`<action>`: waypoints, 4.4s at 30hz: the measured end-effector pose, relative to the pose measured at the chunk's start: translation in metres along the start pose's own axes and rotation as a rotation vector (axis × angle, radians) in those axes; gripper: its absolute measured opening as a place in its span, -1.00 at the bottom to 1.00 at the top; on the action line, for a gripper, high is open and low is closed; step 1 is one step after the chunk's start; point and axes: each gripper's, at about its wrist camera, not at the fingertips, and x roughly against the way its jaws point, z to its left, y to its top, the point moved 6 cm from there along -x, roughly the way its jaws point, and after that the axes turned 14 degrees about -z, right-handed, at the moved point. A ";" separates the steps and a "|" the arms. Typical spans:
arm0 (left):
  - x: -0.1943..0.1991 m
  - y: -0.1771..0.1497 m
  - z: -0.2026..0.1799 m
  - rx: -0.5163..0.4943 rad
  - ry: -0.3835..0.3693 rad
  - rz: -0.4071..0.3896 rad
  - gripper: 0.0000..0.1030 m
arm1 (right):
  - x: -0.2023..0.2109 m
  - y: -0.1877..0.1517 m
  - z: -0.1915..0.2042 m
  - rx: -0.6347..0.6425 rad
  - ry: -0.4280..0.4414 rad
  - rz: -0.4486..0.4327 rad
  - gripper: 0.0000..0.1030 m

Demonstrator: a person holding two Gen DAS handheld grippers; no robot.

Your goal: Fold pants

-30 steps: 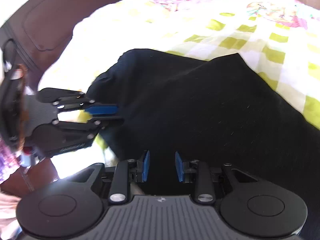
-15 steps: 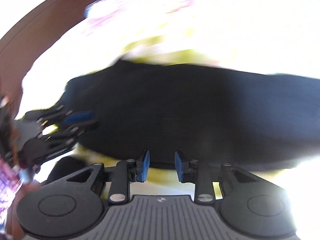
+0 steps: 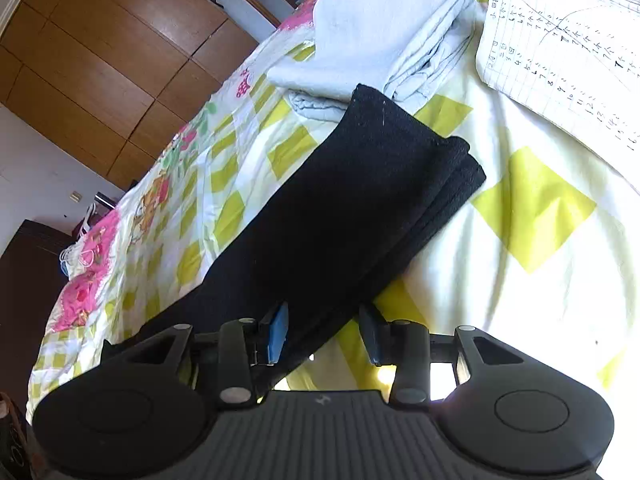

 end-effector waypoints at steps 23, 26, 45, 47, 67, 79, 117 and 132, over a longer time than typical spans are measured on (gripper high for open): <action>0.005 0.020 -0.001 0.147 0.065 -0.087 -0.32 | -0.002 0.029 -0.014 -0.299 0.048 -0.186 -0.55; -0.005 -0.009 0.002 0.159 0.045 0.010 -0.31 | 0.018 0.040 0.001 -0.257 0.036 -0.252 -0.56; 0.195 -0.130 0.173 0.157 0.622 0.003 -0.26 | -0.052 -0.149 0.443 0.760 0.544 0.002 -0.55; 0.212 -0.156 0.181 0.237 0.657 0.027 -0.26 | -0.074 -0.215 0.469 0.840 0.601 0.105 -0.55; 0.234 -0.199 0.181 0.489 0.597 -0.156 -0.23 | -0.083 -0.367 0.549 1.118 0.752 0.161 -0.55; 0.235 -0.203 0.181 0.522 0.589 -0.155 -0.18 | -0.076 -0.389 0.541 1.185 0.807 0.189 -0.55; 0.202 -0.144 0.212 0.350 0.615 -0.034 -0.10 | -0.125 -0.166 0.264 0.360 0.451 0.415 0.11; 0.186 -0.144 0.197 0.318 0.602 0.015 -0.09 | -0.140 -0.178 0.251 0.265 0.511 0.535 0.14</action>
